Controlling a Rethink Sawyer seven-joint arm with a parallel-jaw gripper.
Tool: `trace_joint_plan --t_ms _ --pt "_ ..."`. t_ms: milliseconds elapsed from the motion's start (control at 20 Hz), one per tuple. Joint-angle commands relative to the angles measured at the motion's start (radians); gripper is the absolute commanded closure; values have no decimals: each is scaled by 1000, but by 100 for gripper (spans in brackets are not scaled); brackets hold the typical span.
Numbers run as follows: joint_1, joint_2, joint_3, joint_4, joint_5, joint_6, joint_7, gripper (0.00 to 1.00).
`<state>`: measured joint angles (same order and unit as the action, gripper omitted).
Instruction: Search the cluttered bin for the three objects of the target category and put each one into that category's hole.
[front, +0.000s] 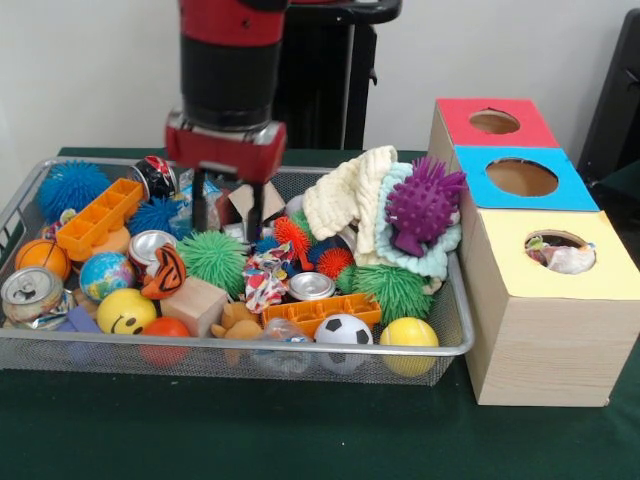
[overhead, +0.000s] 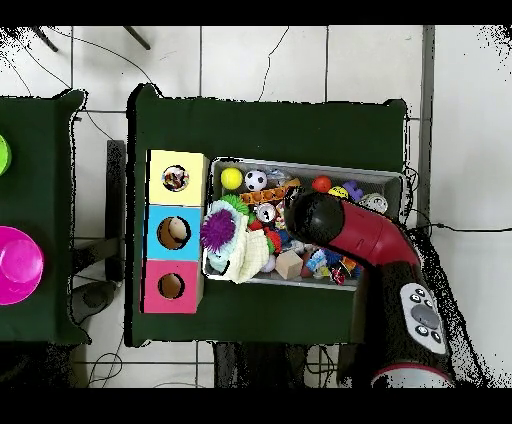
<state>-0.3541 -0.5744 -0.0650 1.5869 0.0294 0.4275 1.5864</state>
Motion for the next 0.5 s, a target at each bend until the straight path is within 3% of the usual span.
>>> trace_joint_plan --t_ms 50,500 --pt "-65 123 131 -135 -102 -8 -75 0" --pt "-129 141 284 -50 -87 -81 3 0"
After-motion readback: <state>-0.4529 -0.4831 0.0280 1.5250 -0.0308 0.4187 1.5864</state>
